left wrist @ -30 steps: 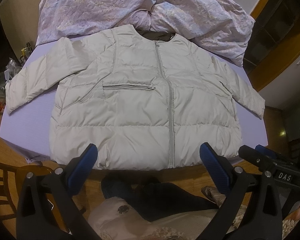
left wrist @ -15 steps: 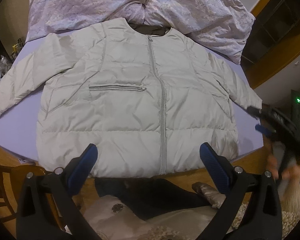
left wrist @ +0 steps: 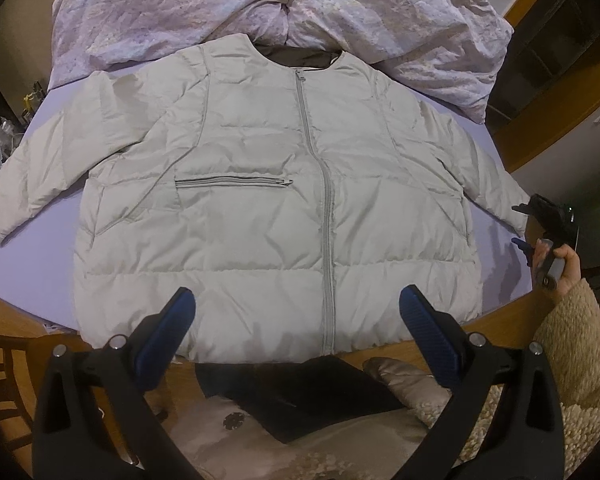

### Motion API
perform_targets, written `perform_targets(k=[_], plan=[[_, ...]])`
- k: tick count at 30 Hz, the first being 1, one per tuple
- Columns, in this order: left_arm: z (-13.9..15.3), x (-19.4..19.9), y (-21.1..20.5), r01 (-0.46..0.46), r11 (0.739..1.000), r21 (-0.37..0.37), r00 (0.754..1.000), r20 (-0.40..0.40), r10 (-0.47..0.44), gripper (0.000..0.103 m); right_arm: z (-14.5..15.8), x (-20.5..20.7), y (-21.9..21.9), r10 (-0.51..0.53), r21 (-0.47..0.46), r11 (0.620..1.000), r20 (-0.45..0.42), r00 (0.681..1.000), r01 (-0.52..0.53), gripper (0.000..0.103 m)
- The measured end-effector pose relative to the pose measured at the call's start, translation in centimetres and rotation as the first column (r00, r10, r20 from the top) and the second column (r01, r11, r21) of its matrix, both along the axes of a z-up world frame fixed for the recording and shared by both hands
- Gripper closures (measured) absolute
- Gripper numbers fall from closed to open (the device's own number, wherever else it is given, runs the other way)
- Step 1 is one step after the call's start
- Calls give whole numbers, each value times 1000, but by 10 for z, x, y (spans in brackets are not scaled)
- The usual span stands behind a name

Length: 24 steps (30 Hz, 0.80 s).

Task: Fold large clothes
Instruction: 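Grasp the grey jacket's sleeve cuff with the right tool and lift it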

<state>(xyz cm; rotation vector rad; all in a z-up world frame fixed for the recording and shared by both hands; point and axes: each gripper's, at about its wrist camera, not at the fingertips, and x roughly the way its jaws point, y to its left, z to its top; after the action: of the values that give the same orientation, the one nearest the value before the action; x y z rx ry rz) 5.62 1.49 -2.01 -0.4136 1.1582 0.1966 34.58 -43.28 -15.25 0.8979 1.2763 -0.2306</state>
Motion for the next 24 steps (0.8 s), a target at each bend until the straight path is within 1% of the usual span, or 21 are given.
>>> perform_targets(k=[2,5,8,9,10,12,13,14,15,16,18,20,21,22,24], plan=[[0,0,2,-8,1000,3,1000,-6,8,2,-6,3,-10,-50,25,998,-10,999,51,38],[-1,-2,4,-24,1000,11,1000,-14,24,2,-14,4,-16,-92,55,994,-22,996,93,40],[-2,-5,10,-49,999,14,999,-22,50,2,-15,5,-19,-134,81,988,13,991,132,42],[-2,-7,12,-56,998,12,998,-23,57,2,-15,6,-19,-146,92,985,21,989,143,49],[-2,-8,15,-65,998,9,998,-23,66,2,-15,6,-19,-152,107,983,24,988,149,54],[-1,-11,19,-82,997,6,996,-18,82,2,-20,9,-20,-178,148,974,26,984,172,77],[0,-12,21,-91,996,6,996,-11,91,2,-20,8,-22,-188,146,972,25,982,182,82],[1,-13,24,-101,995,9,995,-4,101,2,-18,9,-23,-194,143,972,40,980,186,90],[3,-16,28,-117,993,19,993,4,117,2,-12,10,-22,-181,123,977,59,982,172,92],[5,-18,32,-133,991,30,991,13,132,2,-4,13,-19,-157,90,985,82,984,149,93],[9,-23,42,-170,984,54,985,34,169,2,19,23,-7,-85,2,996,149,985,85,95],[12,-27,51,-201,977,67,979,53,198,2,39,28,1,-26,-58,998,198,980,38,95],[14,-30,57,-220,972,79,974,64,215,2,48,32,7,1,-80,997,223,975,18,95],[14,-31,61,-231,969,87,972,71,225,2,64,37,17,40,-106,994,263,964,-12,96],[16,-35,70,-254,960,114,966,86,246,2,87,44,35,105,-147,987,316,943,-61,96]])
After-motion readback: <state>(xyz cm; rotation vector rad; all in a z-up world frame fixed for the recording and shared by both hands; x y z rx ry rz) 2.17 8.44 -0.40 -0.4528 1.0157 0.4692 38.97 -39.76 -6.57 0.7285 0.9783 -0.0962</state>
